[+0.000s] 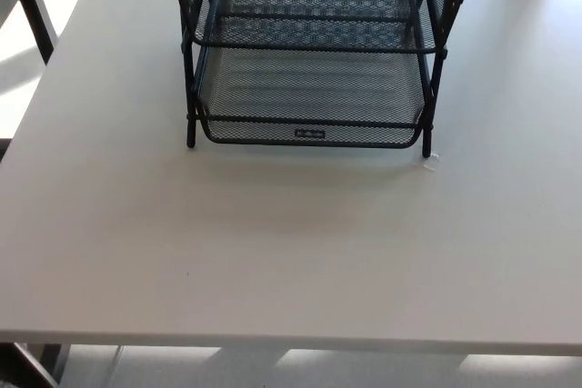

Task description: The robot uses its right hand to grab the drawer kept on the middle of the desk and pull it out towards the robot

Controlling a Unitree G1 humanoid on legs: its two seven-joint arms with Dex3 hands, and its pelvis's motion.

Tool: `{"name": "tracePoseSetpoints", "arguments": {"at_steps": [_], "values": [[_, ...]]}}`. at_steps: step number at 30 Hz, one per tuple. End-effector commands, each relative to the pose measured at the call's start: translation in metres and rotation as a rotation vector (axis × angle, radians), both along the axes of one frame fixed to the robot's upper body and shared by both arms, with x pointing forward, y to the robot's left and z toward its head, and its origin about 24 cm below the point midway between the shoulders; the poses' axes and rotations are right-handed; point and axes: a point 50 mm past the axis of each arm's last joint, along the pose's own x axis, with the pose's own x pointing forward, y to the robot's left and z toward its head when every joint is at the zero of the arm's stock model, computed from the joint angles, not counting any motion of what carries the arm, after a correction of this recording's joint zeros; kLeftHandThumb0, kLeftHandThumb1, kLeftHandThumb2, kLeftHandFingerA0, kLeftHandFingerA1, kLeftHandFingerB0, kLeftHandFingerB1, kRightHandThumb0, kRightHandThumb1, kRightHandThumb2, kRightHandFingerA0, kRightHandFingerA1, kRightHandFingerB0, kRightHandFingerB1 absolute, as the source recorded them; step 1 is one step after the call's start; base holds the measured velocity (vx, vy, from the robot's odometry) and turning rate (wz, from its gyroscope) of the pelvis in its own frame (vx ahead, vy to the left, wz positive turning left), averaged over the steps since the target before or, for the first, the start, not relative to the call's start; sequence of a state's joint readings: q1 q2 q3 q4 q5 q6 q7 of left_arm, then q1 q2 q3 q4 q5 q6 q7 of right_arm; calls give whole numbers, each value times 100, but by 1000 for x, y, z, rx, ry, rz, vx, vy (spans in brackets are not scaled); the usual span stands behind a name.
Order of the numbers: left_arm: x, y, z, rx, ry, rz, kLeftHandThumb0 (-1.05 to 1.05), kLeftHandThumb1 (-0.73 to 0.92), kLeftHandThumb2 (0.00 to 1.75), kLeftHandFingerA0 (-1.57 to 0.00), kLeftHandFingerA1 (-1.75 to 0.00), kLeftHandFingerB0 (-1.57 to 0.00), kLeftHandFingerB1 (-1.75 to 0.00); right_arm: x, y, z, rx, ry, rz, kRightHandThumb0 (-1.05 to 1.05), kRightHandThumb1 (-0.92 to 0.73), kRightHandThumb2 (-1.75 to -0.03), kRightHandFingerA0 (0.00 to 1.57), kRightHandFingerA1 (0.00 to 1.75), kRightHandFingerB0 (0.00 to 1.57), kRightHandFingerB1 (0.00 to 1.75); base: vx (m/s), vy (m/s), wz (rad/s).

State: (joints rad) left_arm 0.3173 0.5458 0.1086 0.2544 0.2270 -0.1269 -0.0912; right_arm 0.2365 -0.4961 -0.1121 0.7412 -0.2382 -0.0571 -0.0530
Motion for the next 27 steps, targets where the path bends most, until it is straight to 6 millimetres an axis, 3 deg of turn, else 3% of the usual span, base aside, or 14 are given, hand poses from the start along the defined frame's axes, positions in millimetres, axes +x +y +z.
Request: {"name": "tracePoseSetpoints", "arguments": {"at_steps": [1,5,6,8,10,12,15,16,17,21,22,23,25,27], "values": [[12,-19,57,233,-57,-389,-30,59,58,-78,-78,-77,-53,13,-38,60,-252,-146,51,-74,-47,-85,85,87,15,44,0,0,0],[10,-19,60,238,-56,-386,-30,60,58,-77,-79,-77,-53,17,-43,70,-282,-148,41,-73,-60,-59,87,88,23,31,0,0,0],[9,-19,60,239,-55,-386,-30,60,58,-77,-79,-76,-53,16,-44,72,-297,-131,40,-76,-49,-85,83,89,15,42,0,0,0],[9,-19,60,239,-53,-387,-30,60,58,-77,-79,-76,-53,15,-47,75,-319,-105,39,-76,-49,-85,83,89,15,42,0,0,0],[9,-19,60,244,-55,-390,-30,59,58,-78,-80,-77,-54,10,-55,85,-355,-135,3,-74,-61,-59,87,124,23,32,0,0,0],[10,-18,61,247,-57,-389,-30,59,58,-78,-81,-78,-54,9,-58,90,-367,-136,-3,-74,-62,-60,87,127,21,31,0,0,0],[10,-19,61,243,-60,-384,-30,59,57,-78,-81,-78,-55,8,-64,100,-357,-149,-28,-73,-62,-60,85,121,21,30,0,0,0],[10,-19,61,243,-64,-385,-30,59,57,-78,-82,-79,-55,8,-67,102,-347,-148,-41,-76,-49,-87,83,96,11,42,0,0,0],[10,-19,62,245,-64,-387,-30,59,58,-77,-81,-78,-55,9,-69,104,-347,-150,-51,-75,-62,-60,81,108,19,29,0,0,0],[10,-19,62,241,-56,-382,-31,60,58,-76,-81,-78,-56,8,-74,112,-372,-168,-77,-73,-61,-60,80,115,21,30,0,0,0],[10,-19,62,239,-57,-385,-30,60,58,-77,-83,-78,-56,7,-75,113,-364,-172,-86,-74,-48,-85,85,99,15,42,0,0,0],[9,-18,64,243,-58,-381,-30,59,58,-77,-84,-78,-57,9,-74,113,-358,-187,-85,-72,-60,-59,83,108,21,30,0,0,0],[9,-18,64,245,-57,-381,-32,61,58,-76,-86,-77,-57,9,-77,117,-397,-175,-83,-80,-51,-85,90,104,17,41,0,0,0],[9,-18,64,239,-59,-379,-31,60,57,-78,-86,-78,-57,9,-79,119,-388,-180,-93,-72,-60,-59,82,98,22,29,0,0,0]]}}
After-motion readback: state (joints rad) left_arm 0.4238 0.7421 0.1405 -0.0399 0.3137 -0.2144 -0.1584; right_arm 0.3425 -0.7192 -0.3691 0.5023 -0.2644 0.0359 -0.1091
